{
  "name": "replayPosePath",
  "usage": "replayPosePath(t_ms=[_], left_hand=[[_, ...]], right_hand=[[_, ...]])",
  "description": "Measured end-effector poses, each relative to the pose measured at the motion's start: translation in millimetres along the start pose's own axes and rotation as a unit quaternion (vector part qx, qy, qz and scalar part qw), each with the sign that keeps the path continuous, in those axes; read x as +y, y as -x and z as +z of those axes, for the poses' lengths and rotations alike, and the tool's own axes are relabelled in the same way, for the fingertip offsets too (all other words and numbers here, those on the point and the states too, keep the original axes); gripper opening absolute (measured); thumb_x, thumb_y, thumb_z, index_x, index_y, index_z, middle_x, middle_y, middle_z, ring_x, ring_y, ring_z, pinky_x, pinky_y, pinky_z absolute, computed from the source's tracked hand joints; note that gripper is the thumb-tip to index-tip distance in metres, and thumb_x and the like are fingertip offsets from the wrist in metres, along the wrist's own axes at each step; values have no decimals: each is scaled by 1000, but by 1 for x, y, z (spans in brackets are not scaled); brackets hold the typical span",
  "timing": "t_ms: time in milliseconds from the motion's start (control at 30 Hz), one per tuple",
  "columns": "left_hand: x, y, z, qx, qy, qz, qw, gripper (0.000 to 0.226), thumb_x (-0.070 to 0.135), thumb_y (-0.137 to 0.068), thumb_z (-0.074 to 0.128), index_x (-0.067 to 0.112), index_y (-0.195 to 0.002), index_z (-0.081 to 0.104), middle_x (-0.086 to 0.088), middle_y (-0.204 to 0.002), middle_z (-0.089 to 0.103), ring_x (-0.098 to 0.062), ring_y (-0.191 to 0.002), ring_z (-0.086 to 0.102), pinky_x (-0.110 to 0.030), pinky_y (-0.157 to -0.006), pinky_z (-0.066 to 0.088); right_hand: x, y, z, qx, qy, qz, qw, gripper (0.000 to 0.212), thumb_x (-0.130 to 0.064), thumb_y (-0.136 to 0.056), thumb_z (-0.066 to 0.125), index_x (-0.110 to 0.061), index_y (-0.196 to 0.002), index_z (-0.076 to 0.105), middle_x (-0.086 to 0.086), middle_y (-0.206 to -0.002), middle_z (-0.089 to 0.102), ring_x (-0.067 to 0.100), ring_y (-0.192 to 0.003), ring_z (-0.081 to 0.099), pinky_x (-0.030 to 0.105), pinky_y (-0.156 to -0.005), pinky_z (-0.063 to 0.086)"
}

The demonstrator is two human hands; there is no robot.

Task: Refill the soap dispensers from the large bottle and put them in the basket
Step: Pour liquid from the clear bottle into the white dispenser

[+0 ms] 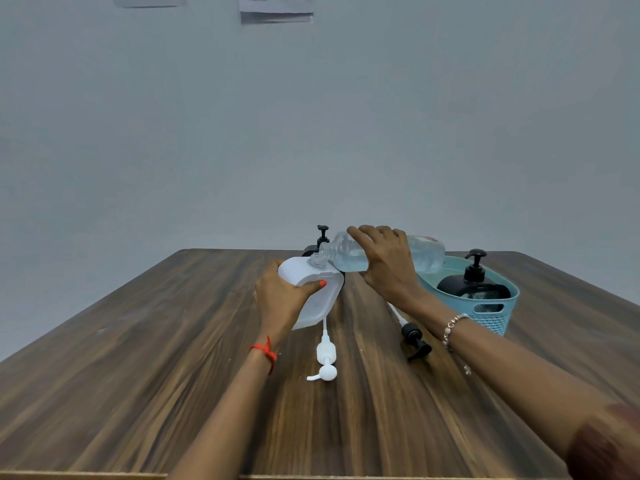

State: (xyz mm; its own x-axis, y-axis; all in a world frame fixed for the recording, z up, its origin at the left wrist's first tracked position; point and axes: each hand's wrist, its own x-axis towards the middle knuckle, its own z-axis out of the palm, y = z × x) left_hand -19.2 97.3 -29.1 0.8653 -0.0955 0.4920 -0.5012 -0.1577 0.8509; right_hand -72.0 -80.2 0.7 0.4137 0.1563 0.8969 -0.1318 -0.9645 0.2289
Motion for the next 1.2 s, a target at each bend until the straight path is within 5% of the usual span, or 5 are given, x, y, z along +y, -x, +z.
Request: replayPosePath(t_ms=[633,1200], left_hand=[[-2,2,1,0,10,2,1000,59,31,-57,87,14,-107,59,5,-92,60,-16,-86,56,-29,-75,47],[-6,4,1,-1,8,-6,1000,61,34,-56,87,14,-107,61,2,-97,65,-20,-90,61,-38,-81,53]], right_hand=[[1,3,0,8,11,-4,1000,74,8,-46,74,-16,-111,51,9,-97,68,32,-78,63,39,-71,47],[-2,5,-1,0,12,-1,1000,71,9,-46,74,-14,-110,55,9,-98,67,32,-79,63,39,-72,47]])
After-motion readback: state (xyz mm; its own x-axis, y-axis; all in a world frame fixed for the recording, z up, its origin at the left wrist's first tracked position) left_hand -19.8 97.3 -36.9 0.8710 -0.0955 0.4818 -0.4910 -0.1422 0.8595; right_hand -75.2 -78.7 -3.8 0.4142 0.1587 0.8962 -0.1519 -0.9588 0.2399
